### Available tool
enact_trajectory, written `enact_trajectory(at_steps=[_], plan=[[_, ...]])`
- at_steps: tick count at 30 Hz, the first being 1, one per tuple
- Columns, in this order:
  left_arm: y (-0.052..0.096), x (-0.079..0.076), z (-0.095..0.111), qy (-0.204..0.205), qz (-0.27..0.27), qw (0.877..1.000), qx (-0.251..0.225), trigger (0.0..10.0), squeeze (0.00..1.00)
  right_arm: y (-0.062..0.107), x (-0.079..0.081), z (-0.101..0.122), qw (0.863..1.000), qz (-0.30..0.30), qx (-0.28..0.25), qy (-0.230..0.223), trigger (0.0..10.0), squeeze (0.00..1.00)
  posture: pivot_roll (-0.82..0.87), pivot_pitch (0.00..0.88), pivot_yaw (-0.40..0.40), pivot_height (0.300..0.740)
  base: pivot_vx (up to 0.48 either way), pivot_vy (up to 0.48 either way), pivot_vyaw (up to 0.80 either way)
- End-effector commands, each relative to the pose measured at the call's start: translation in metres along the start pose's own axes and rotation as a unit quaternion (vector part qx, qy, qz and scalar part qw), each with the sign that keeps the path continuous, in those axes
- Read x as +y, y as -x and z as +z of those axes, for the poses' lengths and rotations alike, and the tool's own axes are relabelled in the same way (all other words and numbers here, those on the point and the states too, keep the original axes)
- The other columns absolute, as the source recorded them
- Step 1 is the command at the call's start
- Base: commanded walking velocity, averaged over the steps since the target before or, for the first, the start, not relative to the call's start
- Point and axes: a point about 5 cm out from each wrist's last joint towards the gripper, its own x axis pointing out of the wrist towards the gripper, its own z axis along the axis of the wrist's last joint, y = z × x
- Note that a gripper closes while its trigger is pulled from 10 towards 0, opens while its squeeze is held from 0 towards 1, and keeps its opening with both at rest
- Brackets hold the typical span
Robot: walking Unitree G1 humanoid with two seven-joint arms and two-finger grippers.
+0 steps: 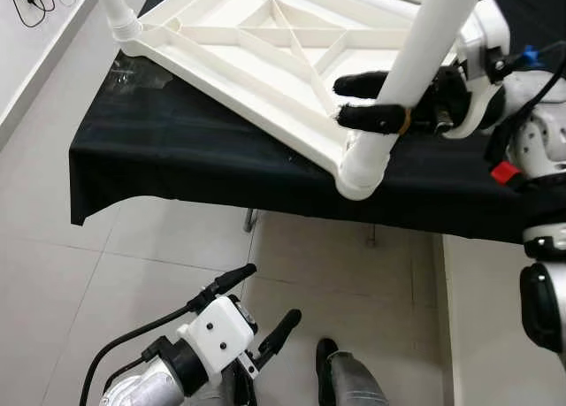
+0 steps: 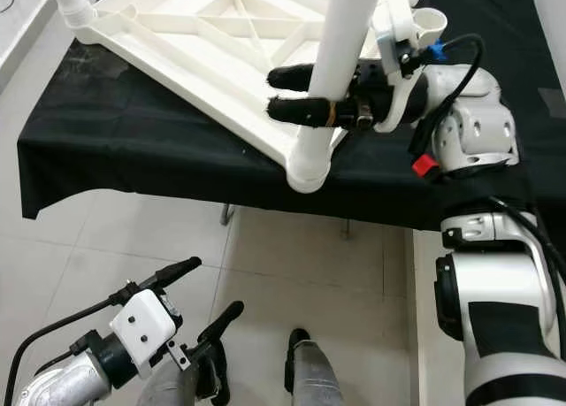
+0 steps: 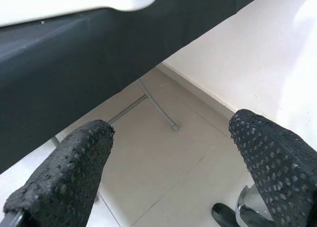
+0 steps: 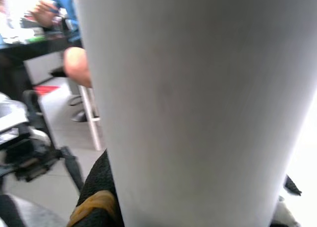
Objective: Building children table
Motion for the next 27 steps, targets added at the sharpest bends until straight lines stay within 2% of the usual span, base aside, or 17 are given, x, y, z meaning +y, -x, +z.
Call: enact_trajectory(at_steps=[1, 6, 11, 16, 19, 27], plan=[[0.003, -0.002, -0.005, 0.002, -0.003, 1.0, 0.01, 10.0, 0.0, -0.009, 0.008, -0.023, 0.997, 0.045, 0.016, -0.053, 10.0, 0.0, 0.06, 0.39, 0.029, 0.74, 0.0, 0.0, 0.0], [0.003, -0.002, -0.005, 0.002, -0.003, 1.0, 0.011, 10.0, 0.0, -0.012, 0.007, -0.026, 0.997, 0.045, 0.016, -0.053, 10.0, 0.0, 0.06, 0.389, 0.03, 0.74, 0.0, 0.0, 0.0], [0.003, -0.002, -0.006, -0.001, -0.002, 1.0, 0.011, 10.0, 0.0, -0.016, 0.002, -0.035, 0.998, 0.01, 0.038, -0.041, 10.0, 0.0, 0.06, 0.385, 0.027, 0.74, 0.0, 0.0, 0.0], [0.003, -0.002, -0.006, -0.001, -0.002, 1.0, 0.011, 10.0, 0.0, -0.016, 0.007, -0.042, 0.998, -0.021, 0.059, -0.027, 10.0, 0.0, 0.06, 0.383, 0.027, 0.74, 0.0, 0.0, 0.0], [0.002, -0.003, -0.006, 0.0, -0.003, 1.0, 0.01, 10.0, 0.0, -0.022, 0.018, -0.05, 0.995, -0.046, 0.083, -0.036, 10.0, 0.0, 0.05, 0.383, 0.028, 0.74, 0.0, 0.0, 0.0], [0.0, -0.002, -0.006, 0.0, 0.0, 1.0, 0.008, 10.0, 0.0, -0.025, 0.013, -0.051, 0.99, -0.088, 0.104, -0.041, 10.0, 0.0, 0.04, 0.382, 0.022, 0.74, 0.0, 0.0, 0.0]])
